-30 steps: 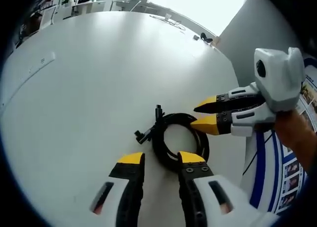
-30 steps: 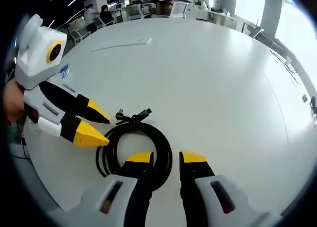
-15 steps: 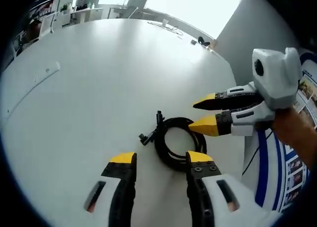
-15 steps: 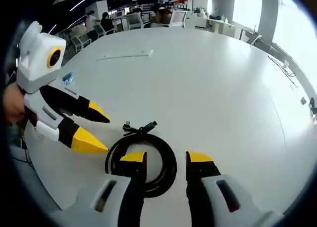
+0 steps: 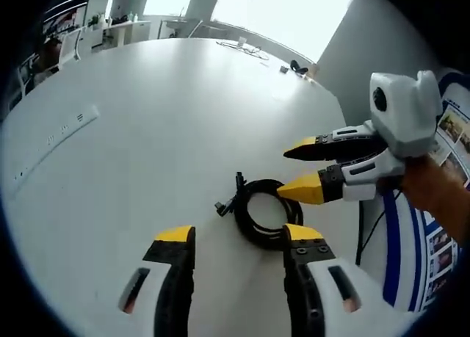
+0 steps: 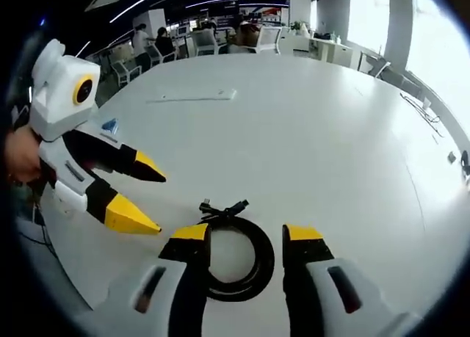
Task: Arrange the tabletop items into an orderly group along one side of the table until the central work area is clear of visible clutter.
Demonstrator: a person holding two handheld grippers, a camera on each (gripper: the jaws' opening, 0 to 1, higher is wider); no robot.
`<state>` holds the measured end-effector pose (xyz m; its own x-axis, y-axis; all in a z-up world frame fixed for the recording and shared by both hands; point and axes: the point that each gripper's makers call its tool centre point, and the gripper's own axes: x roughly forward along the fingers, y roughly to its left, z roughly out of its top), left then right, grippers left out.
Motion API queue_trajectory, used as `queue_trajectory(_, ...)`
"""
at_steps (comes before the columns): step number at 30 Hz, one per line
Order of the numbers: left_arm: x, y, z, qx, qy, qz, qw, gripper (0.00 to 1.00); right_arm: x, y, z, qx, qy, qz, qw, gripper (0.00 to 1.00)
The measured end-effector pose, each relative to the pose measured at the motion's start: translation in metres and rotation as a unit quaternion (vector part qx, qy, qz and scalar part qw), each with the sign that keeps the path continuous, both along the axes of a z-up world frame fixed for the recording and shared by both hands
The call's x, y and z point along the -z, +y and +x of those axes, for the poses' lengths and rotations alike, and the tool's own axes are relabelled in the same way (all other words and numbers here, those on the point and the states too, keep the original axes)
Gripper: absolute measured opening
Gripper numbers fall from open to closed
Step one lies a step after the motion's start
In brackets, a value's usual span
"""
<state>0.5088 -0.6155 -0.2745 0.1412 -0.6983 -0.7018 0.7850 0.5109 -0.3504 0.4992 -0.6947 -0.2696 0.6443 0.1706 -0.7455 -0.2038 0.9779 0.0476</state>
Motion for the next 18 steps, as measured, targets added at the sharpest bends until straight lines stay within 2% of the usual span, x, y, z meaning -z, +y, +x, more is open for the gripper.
queue_trajectory(2,-0.002,0.002,0.0,0.001,-0.001,-0.001,1.0,0.5,-0.003,0.003,0.001,-0.002,-0.003,-0.002,1.0,0.44)
queue_trajectory(9,-0.011,0.016,0.002,0.004,-0.009,-0.004,0.9999,0.55,-0.012,0.012,0.003,-0.005,-0.011,0.011,0.9999,0.48)
queue_trajectory(18,-0.027,0.033,0.007,-0.001,-0.023,-0.018,0.9996,0.62,-0.022,0.028,0.007,-0.019,-0.021,0.009,0.9996,0.57)
